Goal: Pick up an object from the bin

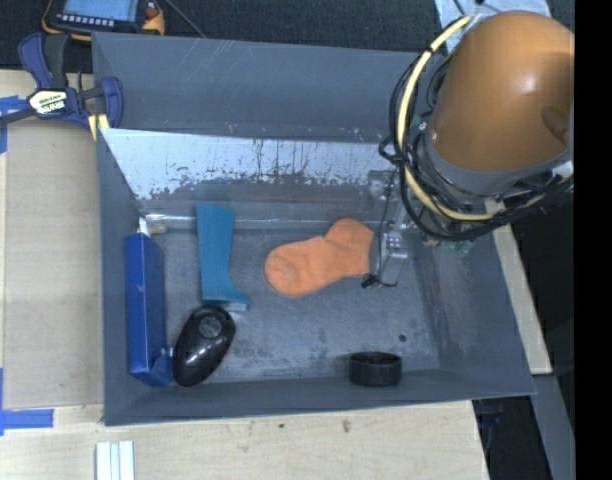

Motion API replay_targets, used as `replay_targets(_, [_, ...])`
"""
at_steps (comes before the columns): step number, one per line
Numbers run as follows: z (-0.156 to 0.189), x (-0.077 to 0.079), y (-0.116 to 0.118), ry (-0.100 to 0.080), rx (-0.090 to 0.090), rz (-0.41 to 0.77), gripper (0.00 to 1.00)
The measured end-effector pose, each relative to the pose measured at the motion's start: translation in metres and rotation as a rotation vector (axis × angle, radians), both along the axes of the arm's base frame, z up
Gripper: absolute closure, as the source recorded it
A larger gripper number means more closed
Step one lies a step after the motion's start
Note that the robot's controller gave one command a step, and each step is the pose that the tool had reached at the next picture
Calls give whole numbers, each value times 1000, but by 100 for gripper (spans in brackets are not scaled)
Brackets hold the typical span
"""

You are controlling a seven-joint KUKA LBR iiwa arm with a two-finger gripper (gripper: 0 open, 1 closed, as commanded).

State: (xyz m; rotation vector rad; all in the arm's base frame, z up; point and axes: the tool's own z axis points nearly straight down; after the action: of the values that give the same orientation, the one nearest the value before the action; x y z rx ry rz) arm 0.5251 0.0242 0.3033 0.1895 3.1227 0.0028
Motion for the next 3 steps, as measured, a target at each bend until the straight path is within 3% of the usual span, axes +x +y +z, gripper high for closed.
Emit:
replay_targets(1, [-31,-16,-10,11,-2,165,0])
replay_targets(2, [-71,17,-25,5,-1,-10,0])
replay_targets(3, [-95,18,-14,10,-2,40,0])
